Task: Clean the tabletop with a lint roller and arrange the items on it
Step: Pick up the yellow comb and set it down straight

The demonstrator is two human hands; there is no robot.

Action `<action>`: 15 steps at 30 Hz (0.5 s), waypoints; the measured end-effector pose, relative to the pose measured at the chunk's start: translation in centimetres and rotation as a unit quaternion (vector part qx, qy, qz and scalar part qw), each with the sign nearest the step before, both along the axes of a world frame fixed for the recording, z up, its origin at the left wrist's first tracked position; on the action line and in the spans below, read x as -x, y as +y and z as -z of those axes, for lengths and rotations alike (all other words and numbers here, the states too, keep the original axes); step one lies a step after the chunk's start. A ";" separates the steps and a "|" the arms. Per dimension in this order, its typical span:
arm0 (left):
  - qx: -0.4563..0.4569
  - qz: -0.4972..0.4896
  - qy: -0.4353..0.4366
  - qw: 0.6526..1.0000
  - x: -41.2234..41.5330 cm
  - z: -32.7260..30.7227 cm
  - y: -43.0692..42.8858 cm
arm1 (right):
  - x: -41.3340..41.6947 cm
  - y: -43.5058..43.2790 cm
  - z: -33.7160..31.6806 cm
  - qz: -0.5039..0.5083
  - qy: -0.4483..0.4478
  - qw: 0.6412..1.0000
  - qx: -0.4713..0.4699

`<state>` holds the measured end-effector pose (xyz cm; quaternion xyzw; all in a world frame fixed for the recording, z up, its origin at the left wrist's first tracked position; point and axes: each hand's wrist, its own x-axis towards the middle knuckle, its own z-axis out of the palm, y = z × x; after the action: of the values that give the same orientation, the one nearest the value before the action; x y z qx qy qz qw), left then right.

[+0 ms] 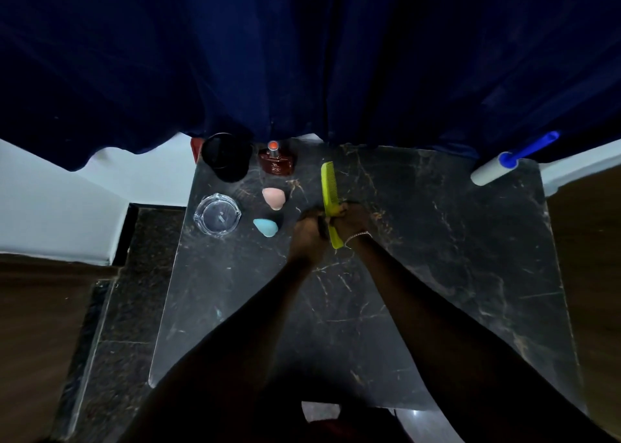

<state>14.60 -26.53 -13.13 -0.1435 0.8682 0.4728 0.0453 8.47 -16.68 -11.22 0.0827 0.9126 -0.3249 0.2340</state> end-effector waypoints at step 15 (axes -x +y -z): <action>0.042 -0.014 -0.046 0.998 1.2 0.1 -0.9 | -0.1 -1.3 1.5 0.030 0.006 0.999 -0.018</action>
<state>13.40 -27.40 -13.19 -0.1792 0.8821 0.4295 0.0724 8.53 -17.96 -12.77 0.1125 0.9167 -0.3160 0.2174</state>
